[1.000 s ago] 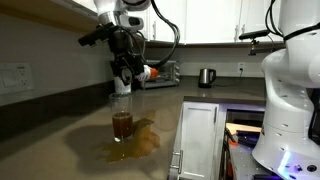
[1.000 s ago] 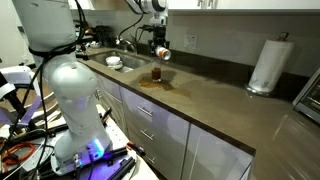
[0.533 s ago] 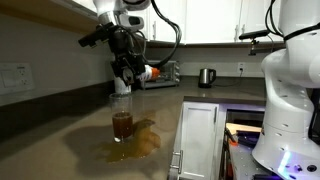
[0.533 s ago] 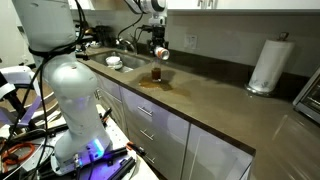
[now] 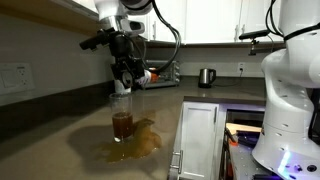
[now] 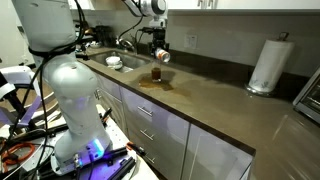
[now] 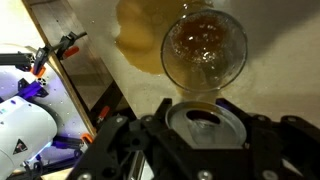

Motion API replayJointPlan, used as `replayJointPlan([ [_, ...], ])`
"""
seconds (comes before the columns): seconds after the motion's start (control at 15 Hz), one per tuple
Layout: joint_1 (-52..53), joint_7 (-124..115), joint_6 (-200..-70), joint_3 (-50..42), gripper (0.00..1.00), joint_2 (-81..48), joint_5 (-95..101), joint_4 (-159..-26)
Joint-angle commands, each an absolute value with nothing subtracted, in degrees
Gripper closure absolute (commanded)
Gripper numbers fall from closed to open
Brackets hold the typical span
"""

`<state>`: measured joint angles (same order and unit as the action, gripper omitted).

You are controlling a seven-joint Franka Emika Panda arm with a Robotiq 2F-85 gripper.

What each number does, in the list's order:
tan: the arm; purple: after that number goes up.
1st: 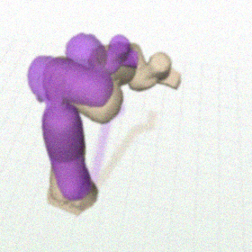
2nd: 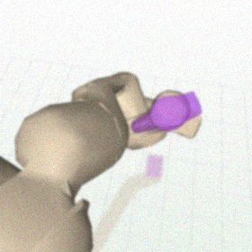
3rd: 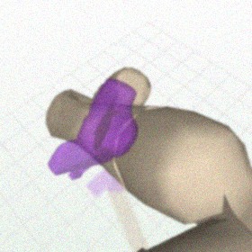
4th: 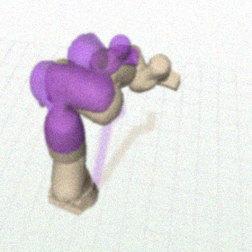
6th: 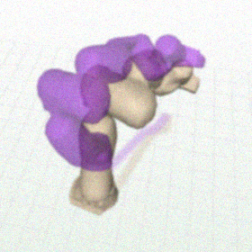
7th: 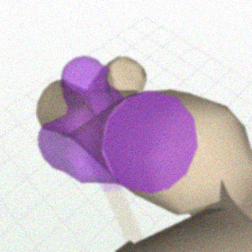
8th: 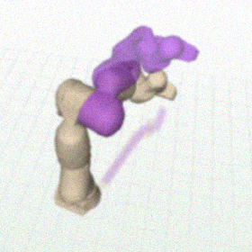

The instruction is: Pour the contents from the can into the glass cup then put the can on the table

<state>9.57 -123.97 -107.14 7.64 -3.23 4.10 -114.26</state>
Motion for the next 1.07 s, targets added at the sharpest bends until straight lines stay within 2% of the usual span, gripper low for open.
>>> replayJointPlan([
  [0.0, 9.5, -124.0, -107.2, 7.7, 0.50, -3.2, 4.1, -114.3],
  [0.2, 9.5, -124.0, -107.2, 7.7, 0.50, -3.1, 4.1, -114.3],
  [0.27, 9.5, -124.0, -107.2, 7.7, 0.75, -3.1, 4.1, -114.3],
  [1.0, 11.2, -128.3, -95.2, 9.5, 0.75, -4.2, 5.5, -107.0],
])
